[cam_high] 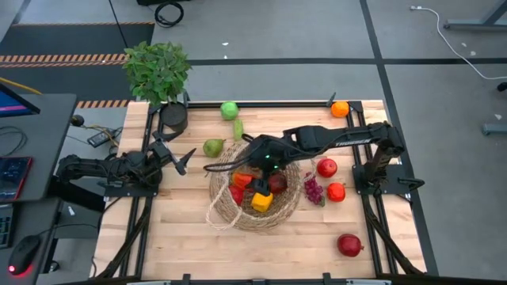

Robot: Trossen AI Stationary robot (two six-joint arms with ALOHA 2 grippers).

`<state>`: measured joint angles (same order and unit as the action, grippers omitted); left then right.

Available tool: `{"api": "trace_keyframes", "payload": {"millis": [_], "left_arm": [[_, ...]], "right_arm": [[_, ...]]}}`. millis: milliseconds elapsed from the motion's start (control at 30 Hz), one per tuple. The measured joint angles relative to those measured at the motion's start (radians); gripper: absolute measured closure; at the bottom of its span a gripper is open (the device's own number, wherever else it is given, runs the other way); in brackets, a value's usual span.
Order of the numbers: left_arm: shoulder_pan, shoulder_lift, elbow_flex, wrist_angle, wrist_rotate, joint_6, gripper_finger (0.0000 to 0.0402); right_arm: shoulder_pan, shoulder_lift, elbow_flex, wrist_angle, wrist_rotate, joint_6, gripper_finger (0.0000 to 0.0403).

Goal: Build produce basket
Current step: Put the top red apple into the woven basket

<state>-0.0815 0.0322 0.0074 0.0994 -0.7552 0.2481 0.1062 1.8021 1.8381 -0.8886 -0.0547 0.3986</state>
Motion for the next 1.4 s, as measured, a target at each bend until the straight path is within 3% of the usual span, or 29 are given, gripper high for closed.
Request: {"api": "trace_keyframes", "payload": {"millis": [300,500,733,900,1167,1400], "left_arm": [[0.000,0.000,0.000,0.000,0.000,0.000,0.0014],[0.000,0.000,0.000,0.000,0.000,0.000,0.0014],[0.000,0.000,0.000,0.000,0.000,0.000,0.0014],[0.000,0.000,0.000,0.000,0.000,0.000,0.0014],[0.000,0.000,0.000,0.000,0.000,0.000,0.0014],[0.000,0.000,0.000,0.000,0.000,0.000,0.0014]], "right_arm": [[-0.033,-0.095,0.000,0.001,-0.021,0.040,0.0010],[-0.072,-0.200,0.000,-0.017,0.097,0.029,0.0010],[-0.158,-0.335,0.000,-0.170,0.277,-0.014,0.0018],[-0.225,-0.403,-0.005,-0.240,0.339,-0.020,0.0033],[-0.328,-0.586,-0.255,-0.118,0.454,-0.002,0.0052],[-0.413,-0.730,-0.489,-0.076,0.480,0.151,0.0054]]}}
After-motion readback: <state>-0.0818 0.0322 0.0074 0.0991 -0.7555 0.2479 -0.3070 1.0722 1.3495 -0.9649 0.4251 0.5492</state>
